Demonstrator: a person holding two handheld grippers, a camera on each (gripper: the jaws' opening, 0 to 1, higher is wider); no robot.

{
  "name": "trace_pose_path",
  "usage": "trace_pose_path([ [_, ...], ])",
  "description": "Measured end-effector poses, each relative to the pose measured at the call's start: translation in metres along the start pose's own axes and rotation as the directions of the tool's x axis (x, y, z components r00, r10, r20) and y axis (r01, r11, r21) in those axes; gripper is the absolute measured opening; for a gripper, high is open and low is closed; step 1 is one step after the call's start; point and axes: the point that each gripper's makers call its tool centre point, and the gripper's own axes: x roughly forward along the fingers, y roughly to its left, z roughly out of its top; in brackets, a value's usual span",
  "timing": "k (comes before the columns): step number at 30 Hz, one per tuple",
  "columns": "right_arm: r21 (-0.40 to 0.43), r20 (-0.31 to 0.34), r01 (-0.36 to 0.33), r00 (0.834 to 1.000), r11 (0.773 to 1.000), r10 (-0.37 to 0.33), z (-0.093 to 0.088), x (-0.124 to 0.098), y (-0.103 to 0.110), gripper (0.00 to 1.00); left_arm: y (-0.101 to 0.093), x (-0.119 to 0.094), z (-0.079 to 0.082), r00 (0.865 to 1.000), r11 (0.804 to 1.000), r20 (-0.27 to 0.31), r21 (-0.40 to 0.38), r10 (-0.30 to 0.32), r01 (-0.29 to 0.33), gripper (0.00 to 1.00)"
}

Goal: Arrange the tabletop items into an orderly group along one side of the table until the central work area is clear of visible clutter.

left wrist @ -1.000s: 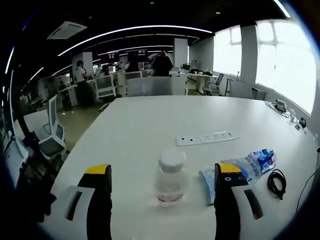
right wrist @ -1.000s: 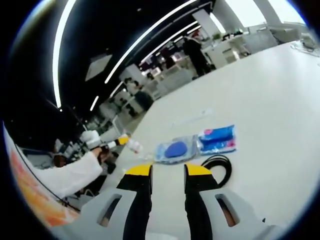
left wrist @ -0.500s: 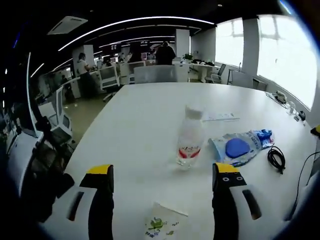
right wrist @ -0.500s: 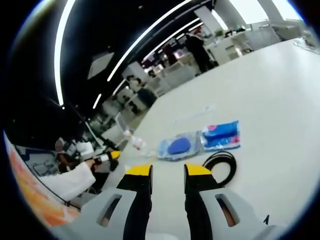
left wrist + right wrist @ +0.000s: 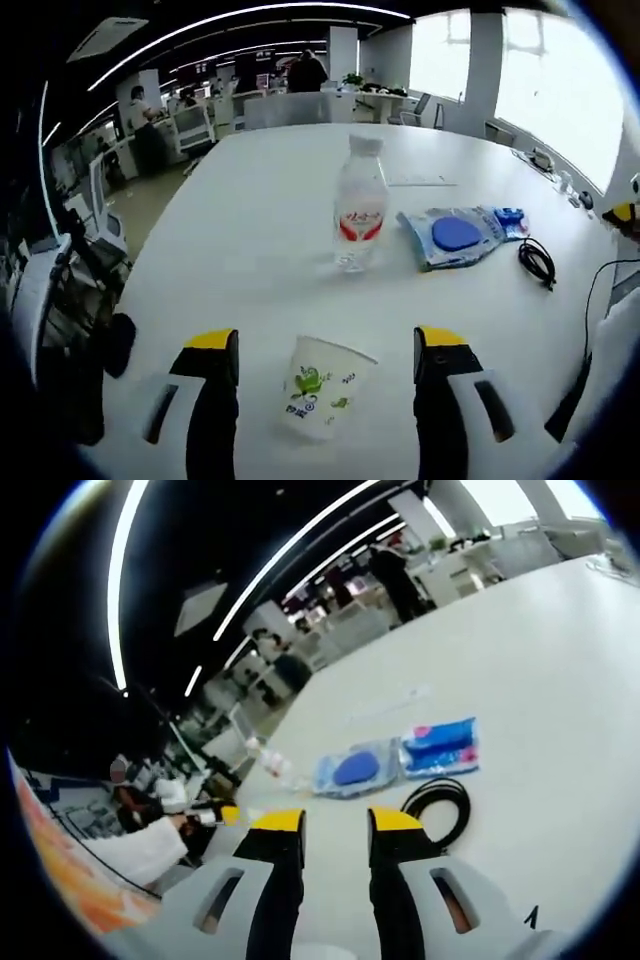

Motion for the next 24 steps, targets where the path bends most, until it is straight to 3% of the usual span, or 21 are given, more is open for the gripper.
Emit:
trace_pose_path([
  [5, 0.0, -0.002, 0.007, 1.0, 1.0, -0.007, -0.001, -0.001, -0.001, 0.22, 0.0, 0.008, -0.025, 0.997, 1.0, -0.072, 0.025, 0.001, 0.001, 0.69],
  [12, 0.013, -0.01, -0.003, 1.0, 1.0, 0.003, -0.003, 0.004, 0.002, 0.22, 0.008, 0.017, -0.043, 0.987, 0.997, -0.154, 0.064, 0.041, -0.032, 0.52],
  [15, 0.011, -0.008, -0.005, 1.0, 1.0, 0.005, -0.003, 0.004, 0.004, 0.22, 0.013, 0.016, -0.05, 0.982, 0.993, -0.178, 0.105, 0.066, -0.048, 0.39],
  [20, 0.028, -0.005, -0.002, 1.0, 1.0, 0.003, -0.004, 0.005, 0.003, 0.21, 0.009, 0.016, -0.044, 0.988, 0.996, -0.145, 0.08, 0.06, -0.049, 0.35],
  [24, 0.037, -0.004, 0.0, 1.0, 0.999, 0.0, -0.004, 0.004, 0.002, 0.21, -0.005, 0.011, -0.028, 0.999, 1.0, -0.04, -0.025, 0.016, -0.017, 0.34],
])
